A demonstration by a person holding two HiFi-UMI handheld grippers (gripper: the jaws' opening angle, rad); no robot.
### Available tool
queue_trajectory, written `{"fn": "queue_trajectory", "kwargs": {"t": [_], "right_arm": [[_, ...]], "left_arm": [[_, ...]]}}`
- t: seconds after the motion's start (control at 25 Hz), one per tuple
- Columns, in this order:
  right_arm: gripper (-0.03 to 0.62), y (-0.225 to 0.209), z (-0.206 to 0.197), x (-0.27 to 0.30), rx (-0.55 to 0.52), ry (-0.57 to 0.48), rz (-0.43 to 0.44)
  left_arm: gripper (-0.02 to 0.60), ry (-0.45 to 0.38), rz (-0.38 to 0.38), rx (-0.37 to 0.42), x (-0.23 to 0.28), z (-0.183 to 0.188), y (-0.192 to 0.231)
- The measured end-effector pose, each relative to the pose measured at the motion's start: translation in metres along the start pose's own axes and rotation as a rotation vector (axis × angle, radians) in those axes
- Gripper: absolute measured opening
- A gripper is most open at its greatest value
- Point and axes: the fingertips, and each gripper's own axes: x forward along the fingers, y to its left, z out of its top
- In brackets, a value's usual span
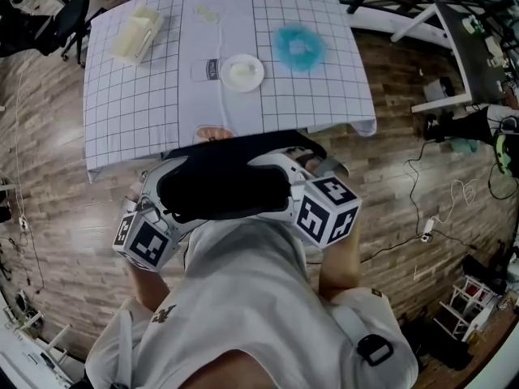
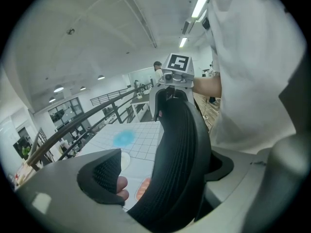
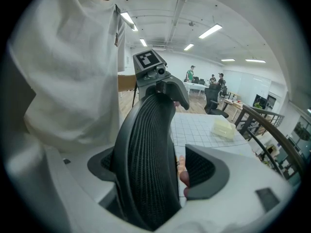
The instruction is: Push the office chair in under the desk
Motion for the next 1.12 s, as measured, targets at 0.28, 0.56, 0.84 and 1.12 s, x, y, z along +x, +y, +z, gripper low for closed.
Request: {"fn": "queue_trajectory", "kwargs": {"t": [0.28,0.56,0.84,1.12], "right_arm": [[0.38,0.007,-0.001,0.001,-0.008,0.026,0.011],[0.382,0.014,-0.002,0.0,-0.022,0.032,-0.004],[0.38,0.017,0.004,-0.007,-0.031,-0.008,-0.028],[0.379,0.026,0.029,-0.03,-0.014,-0.185,-0.035]], "left_arm": [[0.473,0.02,-0.005,0.015,-0.001,-0.001,-0.006],[0.477,0.031,0.004,0.033,-0.003,0.0,-0.013],[0.474,0.005,0.013,0.025,-0.008,0.005,-0.017],[0.471,-0.087,0.028,-0.017,-0.018,0.016,-0.018]]}}
